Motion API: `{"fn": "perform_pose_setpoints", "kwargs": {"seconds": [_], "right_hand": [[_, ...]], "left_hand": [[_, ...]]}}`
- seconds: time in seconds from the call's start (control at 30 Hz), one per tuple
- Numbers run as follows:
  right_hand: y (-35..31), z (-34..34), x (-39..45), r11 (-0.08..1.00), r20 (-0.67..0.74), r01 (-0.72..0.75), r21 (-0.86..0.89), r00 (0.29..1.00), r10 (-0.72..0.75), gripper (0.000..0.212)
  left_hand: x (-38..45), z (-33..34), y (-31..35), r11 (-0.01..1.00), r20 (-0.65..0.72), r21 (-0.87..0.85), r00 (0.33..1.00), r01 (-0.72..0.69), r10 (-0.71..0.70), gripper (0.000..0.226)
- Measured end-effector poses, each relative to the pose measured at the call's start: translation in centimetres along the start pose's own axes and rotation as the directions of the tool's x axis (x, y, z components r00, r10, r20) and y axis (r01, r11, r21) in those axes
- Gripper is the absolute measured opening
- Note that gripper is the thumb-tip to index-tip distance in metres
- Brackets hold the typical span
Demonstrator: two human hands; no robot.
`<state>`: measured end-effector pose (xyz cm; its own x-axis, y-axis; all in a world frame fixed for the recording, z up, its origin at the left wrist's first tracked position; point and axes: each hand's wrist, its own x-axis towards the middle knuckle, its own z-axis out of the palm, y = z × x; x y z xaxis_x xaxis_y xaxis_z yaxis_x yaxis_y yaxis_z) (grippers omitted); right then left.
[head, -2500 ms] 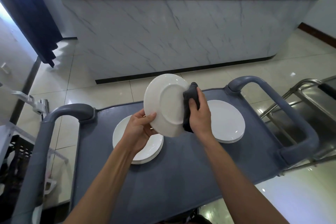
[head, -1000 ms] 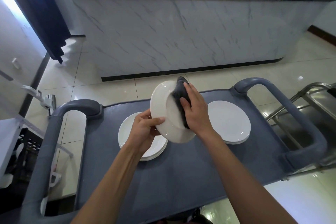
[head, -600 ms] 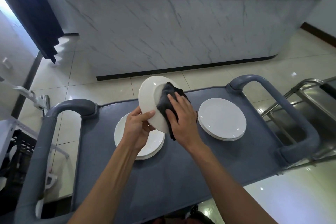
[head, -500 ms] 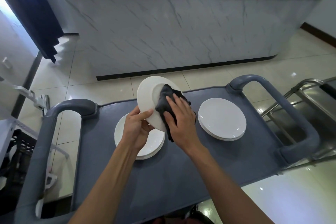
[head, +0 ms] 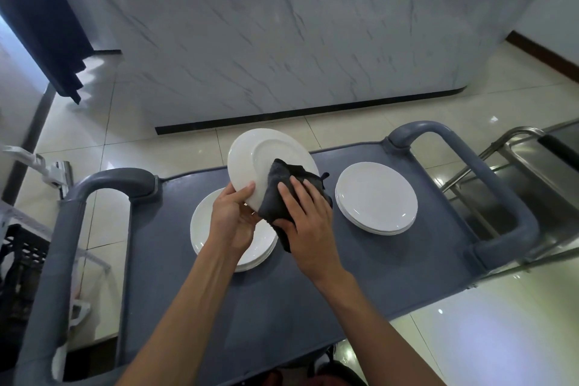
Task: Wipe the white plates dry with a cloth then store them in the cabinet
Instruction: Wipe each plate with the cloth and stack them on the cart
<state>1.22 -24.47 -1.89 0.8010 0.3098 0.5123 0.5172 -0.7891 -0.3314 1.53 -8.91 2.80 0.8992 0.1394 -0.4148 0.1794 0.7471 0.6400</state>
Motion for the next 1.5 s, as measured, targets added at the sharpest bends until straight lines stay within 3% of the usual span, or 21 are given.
{"fn": "perform_pose_setpoints", "kwargs": {"seconds": [0.17,0.47,0.67,0.8,1.0,1.17,1.3,1.5], "right_hand": [[2.3,-1.2,-0.5,1.000,-0.034,0.022,0.020,0.999,-0.022,0.053],[5.5,-5.1,0.5,0.965,-0.114,-0.162,0.204,0.975,0.188,0.055],[7.9,-7.2,2.6,0.884,-0.087,-0.278,0.376,0.939,0.333,0.058],[9.7,-9.1,3.8,0.754,-0.061,-0.375,0.539,0.876,0.479,0.056],[12.6,-10.8,4.6,0.735,-0.034,-0.403,0.545,0.865,0.500,0.057],[15.1,-12.2,4.9,0.743,-0.031,-0.406,0.532,0.868,0.496,0.056],[17.0,-13.4,4.5,0.722,-0.031,-0.403,0.562,0.862,0.505,0.056],[19.8,-15.1,3.0,0.695,0.003,-0.433,0.574,0.850,0.527,0.055]], "left_hand": [[0.1,0.6,-1.0,0.999,0.049,0.048,0.999,0.020,-0.022,0.027],[0.4,2.0,-1.6,0.993,0.164,0.113,0.985,0.040,-0.058,0.032],[0.9,3.0,-1.6,0.986,0.192,0.166,0.981,0.009,-0.041,0.027],[0.9,3.7,-1.7,0.975,0.234,0.222,0.972,-0.019,-0.035,0.032],[0.7,6.0,-2.4,0.919,0.220,0.373,0.974,-0.132,0.051,0.032],[1.3,9.1,-3.3,0.792,0.174,0.568,0.973,-0.223,0.149,0.019],[2.4,11.5,-4.5,0.615,0.241,0.711,0.940,-0.341,0.242,0.016],[3.5,15.7,-8.0,0.129,0.356,0.896,0.860,-0.426,0.365,0.017]]}}
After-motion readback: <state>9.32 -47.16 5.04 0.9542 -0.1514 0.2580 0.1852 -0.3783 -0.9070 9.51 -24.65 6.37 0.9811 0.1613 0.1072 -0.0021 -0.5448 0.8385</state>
